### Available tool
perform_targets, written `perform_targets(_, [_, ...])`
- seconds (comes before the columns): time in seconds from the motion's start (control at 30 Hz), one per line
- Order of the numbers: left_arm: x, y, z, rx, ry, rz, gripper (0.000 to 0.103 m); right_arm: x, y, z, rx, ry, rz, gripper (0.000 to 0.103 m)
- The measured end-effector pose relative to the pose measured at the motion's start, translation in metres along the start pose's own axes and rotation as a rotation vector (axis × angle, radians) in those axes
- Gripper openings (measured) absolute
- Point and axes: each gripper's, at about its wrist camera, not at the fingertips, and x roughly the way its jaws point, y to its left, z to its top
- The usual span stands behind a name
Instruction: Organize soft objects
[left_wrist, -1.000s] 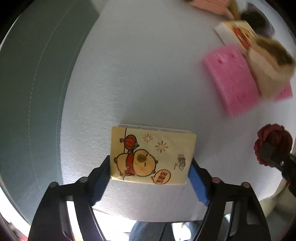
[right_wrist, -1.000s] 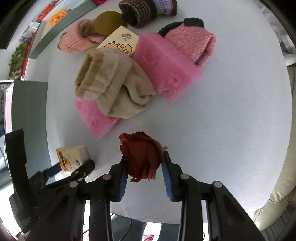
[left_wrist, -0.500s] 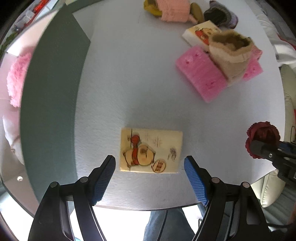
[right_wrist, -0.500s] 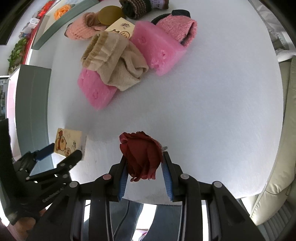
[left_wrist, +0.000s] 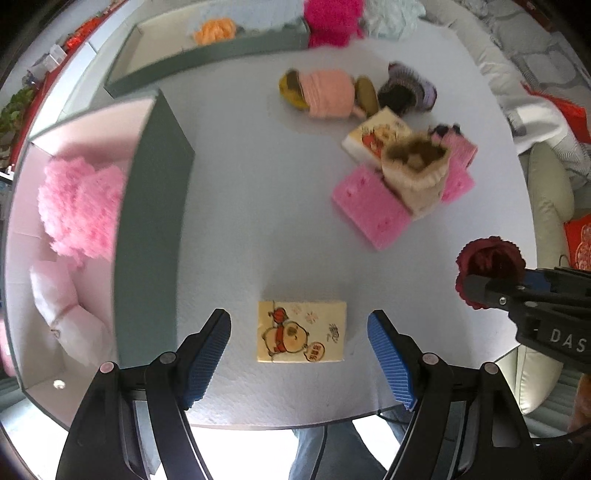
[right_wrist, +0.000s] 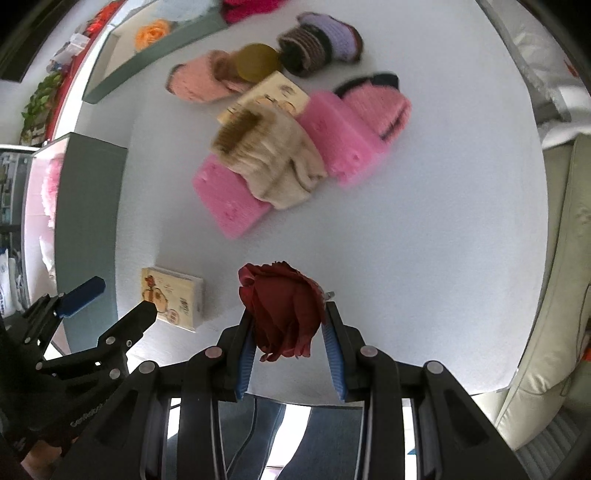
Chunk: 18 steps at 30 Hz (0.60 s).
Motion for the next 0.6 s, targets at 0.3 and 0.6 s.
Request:
perform_targets(0.3, [-0.035,0.025,-0.006,-0.035,-0.093,-0.005,0.079,-0.019,0.022,-0.002,-0.072,-0.039,-0.025,0.037])
perform_targets(0.6, [-0.043,0.066,-0.014,-0.124,-0.173,-0.002,0.079,-0.038,0.052,0.005,-0.148,-0.076,-0.039,0.037])
